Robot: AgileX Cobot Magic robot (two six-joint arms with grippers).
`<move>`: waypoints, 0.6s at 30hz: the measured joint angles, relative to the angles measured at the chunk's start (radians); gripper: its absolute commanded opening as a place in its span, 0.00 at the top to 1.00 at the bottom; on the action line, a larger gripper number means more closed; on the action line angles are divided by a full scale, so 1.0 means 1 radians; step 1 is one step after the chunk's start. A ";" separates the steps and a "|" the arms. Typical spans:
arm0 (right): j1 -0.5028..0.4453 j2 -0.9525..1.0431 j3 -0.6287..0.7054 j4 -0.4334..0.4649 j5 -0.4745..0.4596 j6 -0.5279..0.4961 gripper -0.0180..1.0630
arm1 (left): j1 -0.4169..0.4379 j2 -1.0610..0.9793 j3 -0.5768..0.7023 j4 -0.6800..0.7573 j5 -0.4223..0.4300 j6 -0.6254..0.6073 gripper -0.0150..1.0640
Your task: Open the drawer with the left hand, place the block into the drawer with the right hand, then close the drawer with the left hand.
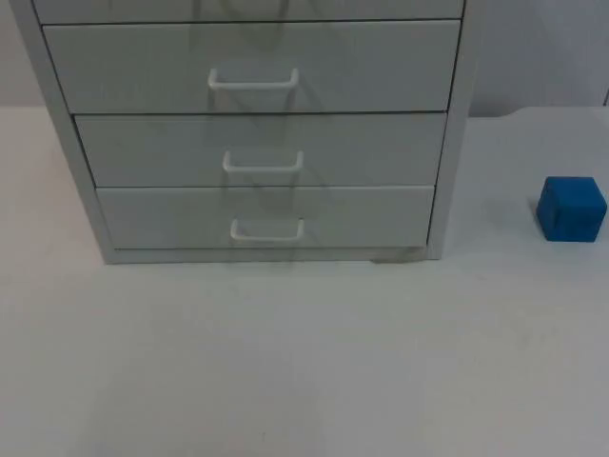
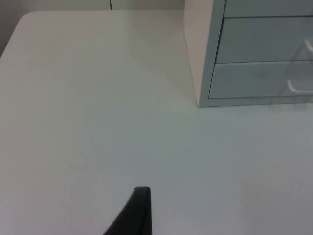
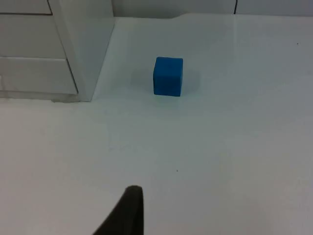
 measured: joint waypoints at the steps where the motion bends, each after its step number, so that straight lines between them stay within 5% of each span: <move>1: 0.000 0.000 -0.005 0.000 0.002 0.000 0.02 | 0.000 0.000 0.000 -0.004 0.000 0.000 0.01; 18: 0.000 0.420 -0.124 0.004 -0.113 0.002 0.02 | 0.000 0.403 -0.079 -0.041 -0.122 0.000 0.01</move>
